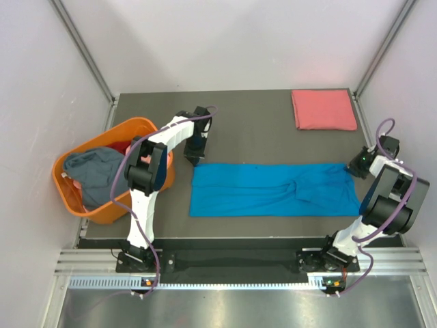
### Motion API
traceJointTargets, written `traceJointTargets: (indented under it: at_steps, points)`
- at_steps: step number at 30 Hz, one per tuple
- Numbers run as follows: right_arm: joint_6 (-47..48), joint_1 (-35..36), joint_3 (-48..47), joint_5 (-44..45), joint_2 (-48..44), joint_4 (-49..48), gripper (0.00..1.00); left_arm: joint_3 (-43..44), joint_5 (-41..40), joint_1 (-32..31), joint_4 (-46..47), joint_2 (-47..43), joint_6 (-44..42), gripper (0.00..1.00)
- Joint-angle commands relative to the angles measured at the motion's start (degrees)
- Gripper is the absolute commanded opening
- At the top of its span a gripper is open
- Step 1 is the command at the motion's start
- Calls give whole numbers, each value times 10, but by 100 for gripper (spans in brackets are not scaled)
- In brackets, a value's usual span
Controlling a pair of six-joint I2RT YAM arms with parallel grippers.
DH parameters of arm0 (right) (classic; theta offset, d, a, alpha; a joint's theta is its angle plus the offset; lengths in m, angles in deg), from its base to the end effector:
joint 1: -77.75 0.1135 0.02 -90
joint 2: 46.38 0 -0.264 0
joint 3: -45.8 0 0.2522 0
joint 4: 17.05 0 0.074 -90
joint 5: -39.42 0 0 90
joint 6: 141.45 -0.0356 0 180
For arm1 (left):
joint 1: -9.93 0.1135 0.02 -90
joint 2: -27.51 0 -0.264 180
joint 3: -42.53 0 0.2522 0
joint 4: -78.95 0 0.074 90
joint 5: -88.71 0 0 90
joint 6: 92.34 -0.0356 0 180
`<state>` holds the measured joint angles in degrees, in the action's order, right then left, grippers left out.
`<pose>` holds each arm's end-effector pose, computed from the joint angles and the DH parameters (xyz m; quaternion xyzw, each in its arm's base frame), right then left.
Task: Fold and stack the t-shirts
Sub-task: Fold the tshirt
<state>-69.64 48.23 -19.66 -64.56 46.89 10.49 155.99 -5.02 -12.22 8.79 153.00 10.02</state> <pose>0.2826 -0.1501 0.1701 0.3501 0.8812 0.0864 0.3056 0.4036 -0.1618 0.1674 0.0829 0.9937 0.0108 0.0746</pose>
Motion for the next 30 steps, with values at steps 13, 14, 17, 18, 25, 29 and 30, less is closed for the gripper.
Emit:
traceJointTargets:
  at_steps: [13,14,17,18,25,29,30]
  points:
    - [-78,-21,17,-38,15,-133,0,9,-95,8,-5,5,25,0]
    - [-82,-21,14,-39,20,-133,0,20,-96,8,-5,10,26,0]
    - [-93,-19,1,-40,45,-157,0,43,-98,8,-15,23,26,0]
    - [-94,-18,-8,-45,50,-157,0,49,-99,8,-16,26,26,0]
    - [-108,-8,-25,-33,75,-169,0,93,-111,9,-20,46,21,0]
    - [-108,-5,-52,-29,96,-169,0,155,-128,9,-50,68,20,0]
    - [-105,-5,-62,-26,99,-164,0,161,-131,10,-52,68,16,0]
